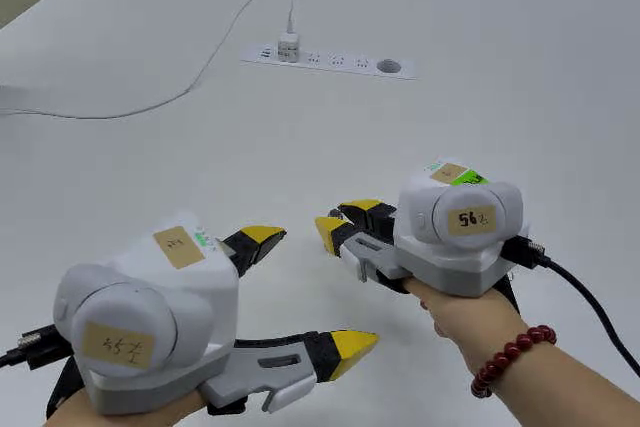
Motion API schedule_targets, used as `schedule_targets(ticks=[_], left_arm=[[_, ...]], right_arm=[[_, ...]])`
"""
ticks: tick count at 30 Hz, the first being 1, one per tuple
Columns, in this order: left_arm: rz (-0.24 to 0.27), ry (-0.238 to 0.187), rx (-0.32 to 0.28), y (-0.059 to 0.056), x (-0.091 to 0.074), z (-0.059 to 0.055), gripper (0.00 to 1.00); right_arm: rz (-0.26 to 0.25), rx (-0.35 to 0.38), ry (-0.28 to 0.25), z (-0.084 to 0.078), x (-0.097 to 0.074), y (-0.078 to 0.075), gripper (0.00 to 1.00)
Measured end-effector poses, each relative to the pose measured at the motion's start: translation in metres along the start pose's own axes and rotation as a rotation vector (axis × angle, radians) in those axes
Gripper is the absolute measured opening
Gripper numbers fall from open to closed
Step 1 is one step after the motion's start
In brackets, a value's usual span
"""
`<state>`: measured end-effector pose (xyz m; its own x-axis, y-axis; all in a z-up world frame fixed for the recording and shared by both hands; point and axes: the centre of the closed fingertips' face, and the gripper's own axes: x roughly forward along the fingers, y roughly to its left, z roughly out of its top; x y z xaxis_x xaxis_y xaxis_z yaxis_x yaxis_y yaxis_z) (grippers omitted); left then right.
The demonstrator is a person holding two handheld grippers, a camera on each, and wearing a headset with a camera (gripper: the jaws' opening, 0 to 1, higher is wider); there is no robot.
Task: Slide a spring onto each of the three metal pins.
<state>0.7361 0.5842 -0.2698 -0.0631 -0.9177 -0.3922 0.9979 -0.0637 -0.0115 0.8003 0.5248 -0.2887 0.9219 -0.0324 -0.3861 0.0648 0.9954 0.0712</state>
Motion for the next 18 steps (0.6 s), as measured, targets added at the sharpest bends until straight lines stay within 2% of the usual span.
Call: schedule_targets(ticks=[18], left_arm=[[-0.001,0.021,0.025,0.0,0.002,0.0,0.71]], right_arm=[[-0.01,0.0,-0.053,0.027,-0.039,-0.012,0.31]])
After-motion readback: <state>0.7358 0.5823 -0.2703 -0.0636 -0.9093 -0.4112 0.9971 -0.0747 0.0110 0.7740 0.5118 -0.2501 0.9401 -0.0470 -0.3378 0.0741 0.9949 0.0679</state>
